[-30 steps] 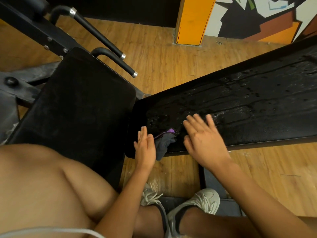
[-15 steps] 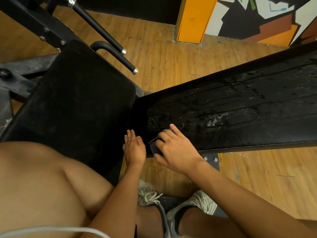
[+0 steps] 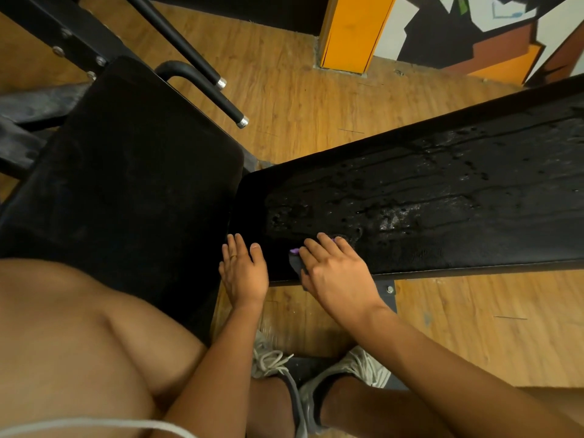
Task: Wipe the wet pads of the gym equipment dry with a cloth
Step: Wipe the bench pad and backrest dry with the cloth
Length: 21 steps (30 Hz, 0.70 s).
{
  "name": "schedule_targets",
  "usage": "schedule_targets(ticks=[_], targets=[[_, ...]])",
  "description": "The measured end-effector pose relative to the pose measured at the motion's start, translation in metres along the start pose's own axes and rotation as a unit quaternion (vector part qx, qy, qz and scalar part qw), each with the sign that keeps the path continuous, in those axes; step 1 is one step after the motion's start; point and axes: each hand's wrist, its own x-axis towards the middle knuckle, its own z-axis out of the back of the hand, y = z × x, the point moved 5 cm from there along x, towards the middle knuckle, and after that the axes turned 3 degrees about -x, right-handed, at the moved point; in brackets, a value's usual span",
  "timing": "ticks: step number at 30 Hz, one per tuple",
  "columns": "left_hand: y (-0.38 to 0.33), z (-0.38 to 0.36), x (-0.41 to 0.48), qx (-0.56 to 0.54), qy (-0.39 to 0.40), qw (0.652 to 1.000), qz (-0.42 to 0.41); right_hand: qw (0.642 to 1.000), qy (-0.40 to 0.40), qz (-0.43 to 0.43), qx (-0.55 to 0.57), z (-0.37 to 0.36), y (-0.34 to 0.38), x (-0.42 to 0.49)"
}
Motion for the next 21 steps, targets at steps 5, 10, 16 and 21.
schedule_targets(ticks=[5, 10, 16, 21], targets=[[-0.003, 0.002, -0.001, -0.001, -0.007, 1.0, 0.011, 0.997, 0.035, -0.059, -0.02, 0.007, 0.002, -0.015], [-0.009, 0.002, 0.001, -0.015, 0.008, 0.999, 0.039, 0.994, 0.095, -0.028, -0.046, 0.002, 0.019, 0.004], [-0.022, -0.003, 0.005, -0.007, 0.015, 0.996, 0.082, 0.999, 0.029, -0.01, -0.03, 0.01, -0.034, -0.037], [-0.036, -0.004, 0.008, -0.002, -0.003, 0.992, 0.129, 0.997, 0.042, -0.044, -0.043, 0.019, -0.03, -0.043]])
